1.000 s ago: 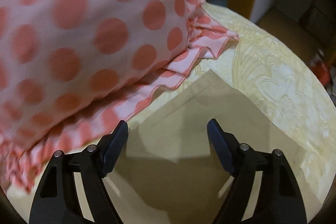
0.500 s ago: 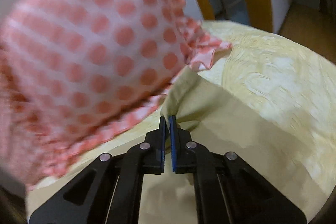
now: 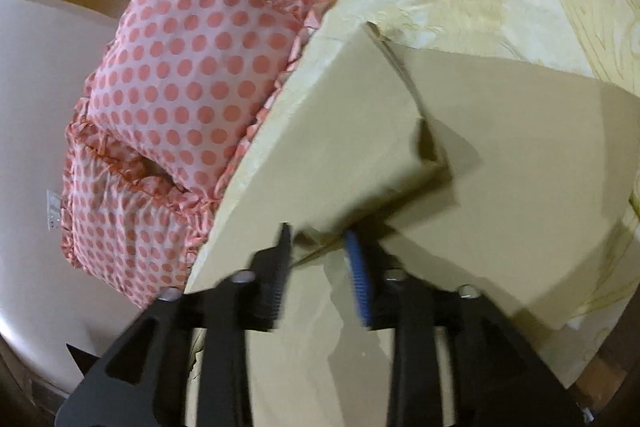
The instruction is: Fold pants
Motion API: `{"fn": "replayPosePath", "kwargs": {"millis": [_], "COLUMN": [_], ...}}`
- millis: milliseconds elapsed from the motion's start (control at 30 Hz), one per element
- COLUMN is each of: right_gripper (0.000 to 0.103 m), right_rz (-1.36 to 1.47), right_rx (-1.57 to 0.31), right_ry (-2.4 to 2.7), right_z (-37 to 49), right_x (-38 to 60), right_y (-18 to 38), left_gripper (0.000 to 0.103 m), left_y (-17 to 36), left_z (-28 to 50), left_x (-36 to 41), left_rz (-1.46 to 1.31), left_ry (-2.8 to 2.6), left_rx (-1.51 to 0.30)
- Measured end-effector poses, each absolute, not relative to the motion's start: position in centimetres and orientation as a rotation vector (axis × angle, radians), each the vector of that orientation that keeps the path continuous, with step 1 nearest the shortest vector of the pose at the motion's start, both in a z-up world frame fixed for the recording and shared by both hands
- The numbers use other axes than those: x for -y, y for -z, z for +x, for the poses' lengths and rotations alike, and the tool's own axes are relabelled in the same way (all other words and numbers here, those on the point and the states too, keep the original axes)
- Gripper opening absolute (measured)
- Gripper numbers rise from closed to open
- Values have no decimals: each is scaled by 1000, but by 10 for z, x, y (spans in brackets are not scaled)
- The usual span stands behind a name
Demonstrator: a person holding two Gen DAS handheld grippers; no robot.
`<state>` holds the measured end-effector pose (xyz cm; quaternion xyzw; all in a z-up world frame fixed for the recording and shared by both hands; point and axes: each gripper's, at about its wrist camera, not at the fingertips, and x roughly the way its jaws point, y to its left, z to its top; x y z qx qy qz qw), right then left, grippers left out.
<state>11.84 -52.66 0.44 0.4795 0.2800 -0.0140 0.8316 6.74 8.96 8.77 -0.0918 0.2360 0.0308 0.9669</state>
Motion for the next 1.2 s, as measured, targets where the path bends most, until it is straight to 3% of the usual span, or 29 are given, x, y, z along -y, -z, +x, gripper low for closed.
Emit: {"fn": "replayPosePath", "kwargs": {"millis": [67, 167, 233, 267, 467, 633, 700, 833, 867, 933, 967, 1067, 1200], "right_gripper": [51, 47, 22, 2, 1, 1, 1, 1, 1, 1, 1, 1, 1], "right_rz": [1017, 965, 963, 974, 964, 975, 976, 975, 971, 957, 947, 925, 879], "right_rx": [-588, -603, -627, -632, -353, -321, -325, -330, -331, -332, -333, -312, -288], "right_ry": [45, 105, 82, 74, -75, -84, -80, -82, -81, -78, -79, -92, -65], "right_z": [123, 143, 154, 157, 89, 53, 54, 58, 59, 61, 65, 70, 57], "right_x": [526, 524, 529, 532, 541, 547, 548, 550, 550, 550, 549, 551, 558], "right_y": [-7, -9, -3, 1, -22, -19, -17, -13, -13, -13, -15, -26, -38], "left_gripper": [101, 101, 101, 101, 101, 98, 87, 79, 71, 38, 7, 4, 4], "left_y": [-90, -96, -100, -102, -107, -96, -85, -57, -49, -35, -29, -38, -84], "left_z": [69, 77, 84, 87, 123, 190, 221, 266, 275, 289, 292, 270, 186], "left_x": [-93, -97, -101, -103, -134, -151, -156, -164, -167, -173, -177, -185, -181], "left_rz": [-197, -212, -237, -256, -388, -429, -436, -454, -462, -502, -538, -586, -488], "left_ry": [-62, -11, 15, 19, 5, -42, -79, -163, -180, -180, -141, -104, -53], "left_rx": [-484, -492, -497, -501, -524, -662, -741, -869, -902, -944, -952, -881, -722]}}
